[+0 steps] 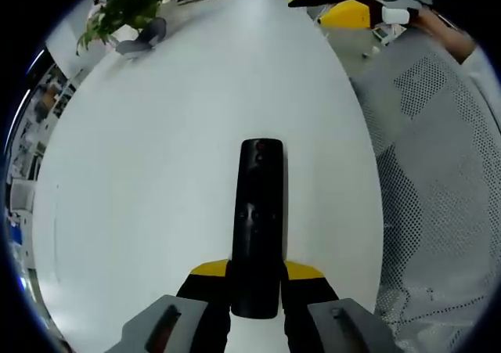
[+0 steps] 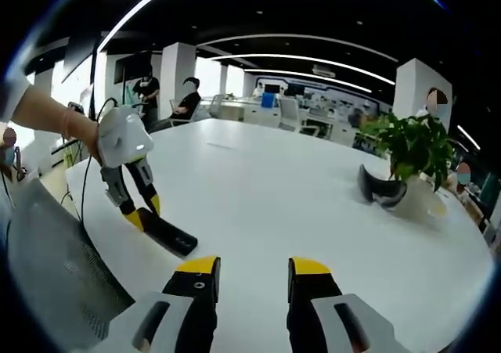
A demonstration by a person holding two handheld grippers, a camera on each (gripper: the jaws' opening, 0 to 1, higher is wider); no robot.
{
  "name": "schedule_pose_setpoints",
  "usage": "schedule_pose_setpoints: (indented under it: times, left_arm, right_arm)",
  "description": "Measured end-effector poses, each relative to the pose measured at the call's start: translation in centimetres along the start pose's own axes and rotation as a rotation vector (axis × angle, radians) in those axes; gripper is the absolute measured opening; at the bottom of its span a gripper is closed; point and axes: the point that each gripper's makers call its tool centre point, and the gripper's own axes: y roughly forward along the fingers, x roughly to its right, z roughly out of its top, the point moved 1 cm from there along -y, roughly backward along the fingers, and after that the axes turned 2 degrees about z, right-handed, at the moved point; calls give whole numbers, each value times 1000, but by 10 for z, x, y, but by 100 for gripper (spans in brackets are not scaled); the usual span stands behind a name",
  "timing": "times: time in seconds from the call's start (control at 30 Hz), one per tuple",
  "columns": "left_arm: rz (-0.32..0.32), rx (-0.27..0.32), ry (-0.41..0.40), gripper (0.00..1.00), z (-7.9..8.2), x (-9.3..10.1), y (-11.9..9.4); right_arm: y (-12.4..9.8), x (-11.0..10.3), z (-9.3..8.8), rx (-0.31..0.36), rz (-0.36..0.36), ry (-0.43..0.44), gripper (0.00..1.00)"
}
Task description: Press the specified remote control buttons in sequence, fully releasing each button before pressing the next.
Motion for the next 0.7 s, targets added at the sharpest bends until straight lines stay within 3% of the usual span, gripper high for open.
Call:
schedule_pose_setpoints:
  times: [0.37, 0.7]
  left_arm:
    - [-10, 10, 22, 23, 0, 15, 0]
    - [-15, -17, 51, 23, 2, 30, -1]
  right_arm:
    - [3, -7, -6, -44, 37, -22, 28]
    - [3, -10, -8, -57, 57, -30, 25]
